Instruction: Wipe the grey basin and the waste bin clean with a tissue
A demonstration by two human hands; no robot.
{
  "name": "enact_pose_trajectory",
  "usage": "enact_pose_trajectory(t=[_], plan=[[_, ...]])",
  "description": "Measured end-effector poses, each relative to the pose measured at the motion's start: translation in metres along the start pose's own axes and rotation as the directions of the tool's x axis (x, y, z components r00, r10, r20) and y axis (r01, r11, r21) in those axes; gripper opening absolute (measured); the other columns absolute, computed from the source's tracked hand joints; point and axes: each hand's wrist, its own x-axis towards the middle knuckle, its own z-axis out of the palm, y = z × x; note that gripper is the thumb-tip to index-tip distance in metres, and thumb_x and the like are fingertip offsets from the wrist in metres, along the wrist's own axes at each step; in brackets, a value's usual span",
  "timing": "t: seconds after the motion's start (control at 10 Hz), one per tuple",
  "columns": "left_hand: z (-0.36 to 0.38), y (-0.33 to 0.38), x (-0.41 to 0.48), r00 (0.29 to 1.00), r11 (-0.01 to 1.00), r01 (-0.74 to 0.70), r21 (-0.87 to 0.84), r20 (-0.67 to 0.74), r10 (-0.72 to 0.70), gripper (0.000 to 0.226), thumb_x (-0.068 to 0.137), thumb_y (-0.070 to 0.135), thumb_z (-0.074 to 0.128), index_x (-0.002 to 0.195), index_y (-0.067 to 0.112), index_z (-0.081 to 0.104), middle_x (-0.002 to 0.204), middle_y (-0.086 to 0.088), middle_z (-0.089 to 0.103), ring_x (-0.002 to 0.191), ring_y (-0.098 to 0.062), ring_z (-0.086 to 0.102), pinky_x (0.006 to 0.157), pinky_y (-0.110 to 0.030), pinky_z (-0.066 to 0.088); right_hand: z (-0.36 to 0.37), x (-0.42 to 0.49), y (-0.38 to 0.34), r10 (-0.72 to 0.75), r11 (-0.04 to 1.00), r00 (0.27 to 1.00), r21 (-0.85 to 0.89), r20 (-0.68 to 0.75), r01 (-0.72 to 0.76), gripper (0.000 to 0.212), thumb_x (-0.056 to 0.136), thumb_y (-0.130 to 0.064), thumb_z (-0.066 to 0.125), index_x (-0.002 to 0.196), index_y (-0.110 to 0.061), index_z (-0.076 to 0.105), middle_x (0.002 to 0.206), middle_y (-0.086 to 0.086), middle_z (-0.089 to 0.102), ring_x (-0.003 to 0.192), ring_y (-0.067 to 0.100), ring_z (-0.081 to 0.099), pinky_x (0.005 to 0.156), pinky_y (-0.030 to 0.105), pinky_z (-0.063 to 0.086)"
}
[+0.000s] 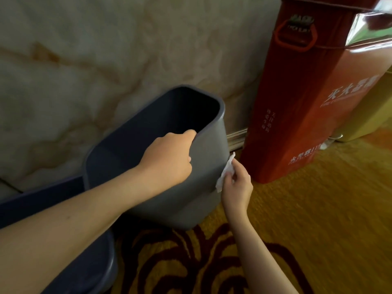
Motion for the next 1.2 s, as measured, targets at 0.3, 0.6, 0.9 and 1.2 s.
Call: enact_pose_trajectory(t=[0.3, 0.6, 0.9, 1.2], plan=[[0.023, 0.011, -0.008, 0.995, 0.985, -0.016, 0.17, 0.096, 0.0, 0.012, 0.089, 0.01, 0.05, 0.09, 0.018, 0.041, 0.066, 0.004, 0.045, 0.059, -0.014, 0.048, 0.048, -0.026, 0.034, -0.044, -0.004, -0.021, 0.003, 0.999, 0.992, -0.034, 0.126, 0.002, 0.037, 0.088, -0.011, 0.058, 0.124, -0.017, 0.055, 0.121, 0.0, 0.062, 0.107, 0.009, 0.057, 0.089, 0.026, 0.049], [-0.005, -0.054, -0.043, 0.964, 0.968, 0.026, -0.249, 0.262, 0.041, 0.026, 0.08, 0.053, 0.052, 0.099, 0.037, 0.059, 0.087, 0.016, 0.065, 0.076, 0.002, 0.061, 0.069, -0.023, 0.054, -0.083, 0.033, -0.147, -0.599, 0.789, 0.772, -0.006, 0.213, 0.614, 0.022, 0.086, -0.006, 0.06, 0.105, -0.017, 0.064, 0.105, -0.002, 0.054, 0.093, 0.003, 0.052, 0.075, 0.006, 0.044], [-0.025, -0.115, -0.047, 0.923, 0.885, 0.316, -0.34, -0.107, -0.371, 0.021, 0.089, 0.016, 0.049, 0.103, 0.018, 0.064, 0.094, 0.002, 0.063, 0.083, -0.013, 0.057, 0.071, -0.022, 0.04, 0.033, 0.04, -0.175, -0.105, 0.771, 0.313, -0.122, 0.944, 0.625, 0.034, 0.088, -0.003, 0.054, 0.119, -0.015, 0.055, 0.109, 0.004, 0.06, 0.099, 0.018, 0.058, 0.081, 0.022, 0.047], [-0.079, -0.102, -0.057, 0.851, 0.87, 0.482, -0.107, 0.292, -0.436, 0.046, 0.094, 0.03, 0.04, 0.138, 0.019, 0.034, 0.14, -0.007, 0.037, 0.127, -0.031, 0.033, 0.098, -0.045, 0.036, 0.039, 0.012, -0.216, 0.296, 0.59, 0.35, -0.458, 0.889, 0.665, 0.063, 0.091, -0.031, 0.054, 0.144, -0.022, 0.021, 0.149, 0.009, 0.029, 0.129, 0.038, 0.03, 0.103, 0.047, 0.034]])
